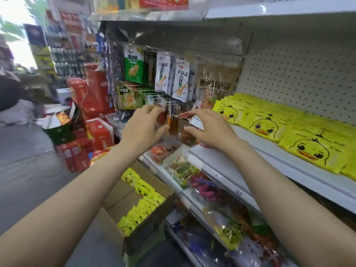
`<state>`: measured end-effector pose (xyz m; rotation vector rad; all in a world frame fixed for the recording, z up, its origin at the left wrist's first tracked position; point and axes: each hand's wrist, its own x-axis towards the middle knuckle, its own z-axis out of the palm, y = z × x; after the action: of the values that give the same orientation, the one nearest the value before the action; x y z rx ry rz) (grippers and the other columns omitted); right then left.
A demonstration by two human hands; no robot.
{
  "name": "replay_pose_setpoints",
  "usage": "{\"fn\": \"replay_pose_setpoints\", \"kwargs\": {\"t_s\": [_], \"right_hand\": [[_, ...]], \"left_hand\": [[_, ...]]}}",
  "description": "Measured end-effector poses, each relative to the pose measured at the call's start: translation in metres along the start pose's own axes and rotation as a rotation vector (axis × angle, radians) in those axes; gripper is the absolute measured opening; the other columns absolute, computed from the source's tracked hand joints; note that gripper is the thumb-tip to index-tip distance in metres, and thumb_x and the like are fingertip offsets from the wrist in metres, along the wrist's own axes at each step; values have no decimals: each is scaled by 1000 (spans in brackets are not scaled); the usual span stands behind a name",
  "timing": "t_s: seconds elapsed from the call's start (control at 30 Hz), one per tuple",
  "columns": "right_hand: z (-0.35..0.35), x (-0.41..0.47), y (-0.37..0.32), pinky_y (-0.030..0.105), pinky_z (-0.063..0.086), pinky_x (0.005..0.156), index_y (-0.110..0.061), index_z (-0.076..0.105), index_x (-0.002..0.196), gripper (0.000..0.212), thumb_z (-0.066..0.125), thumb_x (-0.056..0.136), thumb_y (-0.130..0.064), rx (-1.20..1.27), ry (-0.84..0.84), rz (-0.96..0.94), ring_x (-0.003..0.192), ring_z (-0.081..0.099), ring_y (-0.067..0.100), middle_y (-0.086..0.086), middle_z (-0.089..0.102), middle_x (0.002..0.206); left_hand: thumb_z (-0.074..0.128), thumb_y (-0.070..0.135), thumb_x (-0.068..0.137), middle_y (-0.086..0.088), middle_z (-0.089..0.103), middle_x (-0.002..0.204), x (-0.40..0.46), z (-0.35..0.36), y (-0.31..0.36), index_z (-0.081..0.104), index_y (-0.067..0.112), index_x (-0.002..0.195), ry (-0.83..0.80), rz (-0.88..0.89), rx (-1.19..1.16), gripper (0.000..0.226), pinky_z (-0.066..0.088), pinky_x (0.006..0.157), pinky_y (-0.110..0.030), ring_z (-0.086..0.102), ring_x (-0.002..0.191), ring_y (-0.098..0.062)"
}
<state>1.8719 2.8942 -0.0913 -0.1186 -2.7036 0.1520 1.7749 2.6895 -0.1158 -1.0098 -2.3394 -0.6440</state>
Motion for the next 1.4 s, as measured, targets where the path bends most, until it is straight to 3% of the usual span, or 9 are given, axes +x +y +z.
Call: {"fn": "replay_pose_setpoints", "kwargs": {"t_s": [0.3,0.5,0.63,0.8,1.07,1.2,1.3,1.4], "right_hand": [[98,160,-34,33,37,103,-23,43,143,55,57,95,-46,81,-112,-96,131,42,21,0,47,142],[164,241,-50,35,38,104,-29,41,143,55,56,94,-50,103,-196,-95,133,40,18,-4,44,145],[214,282,-53,33,33,107,-25,39,146,57,55,96,-47,113,-266,-47,136,36,19,-2,41,147],[305,322,-48,40,40,106,-26,41,144,57,54,94,-49,92,-369,110,136,37,22,-1,43,147],[462,311,-51,42,49,92,-21,52,133,55,63,86,-47,199,-649,394,119,54,32,9,57,130],[532,264,-55,39,48,91,-19,54,129,49,62,89,-47,233,-808,511,119,55,30,10,59,129],[578,221,-58,37,45,96,-20,52,136,52,61,90,-44,243,-926,638,125,52,30,10,56,137],[616,180,-60,36,44,96,-20,56,132,47,61,89,-38,260,-933,751,124,53,31,11,59,132]], "left_hand": [[67,39,87,-8,52,133,73,31,-142,53,19,131,-43,-90,100,50,47,95,-43,50,119,-30],[68,40,86,-8,53,132,112,73,-232,51,20,132,-121,-124,106,53,48,94,-45,51,118,-31],[68,38,87,-8,52,131,134,114,-290,52,19,133,-172,-106,58,52,46,96,-43,49,120,-30],[69,37,85,-9,51,134,156,196,-367,51,20,134,-338,-83,-23,54,46,97,-45,48,122,-32],[69,30,83,-13,55,123,125,333,-470,55,17,129,-753,-106,-160,50,44,92,-43,52,112,-38],[68,41,81,-16,54,127,72,397,-502,55,16,129,-998,-155,-246,56,46,95,-46,51,117,-40],[71,40,78,-21,58,116,31,437,-521,61,15,125,-1105,-167,-278,54,48,93,-45,55,110,-41],[75,36,79,-19,57,124,4,474,-536,60,16,126,-1154,-158,-274,53,46,97,-45,52,116,-40]]}}
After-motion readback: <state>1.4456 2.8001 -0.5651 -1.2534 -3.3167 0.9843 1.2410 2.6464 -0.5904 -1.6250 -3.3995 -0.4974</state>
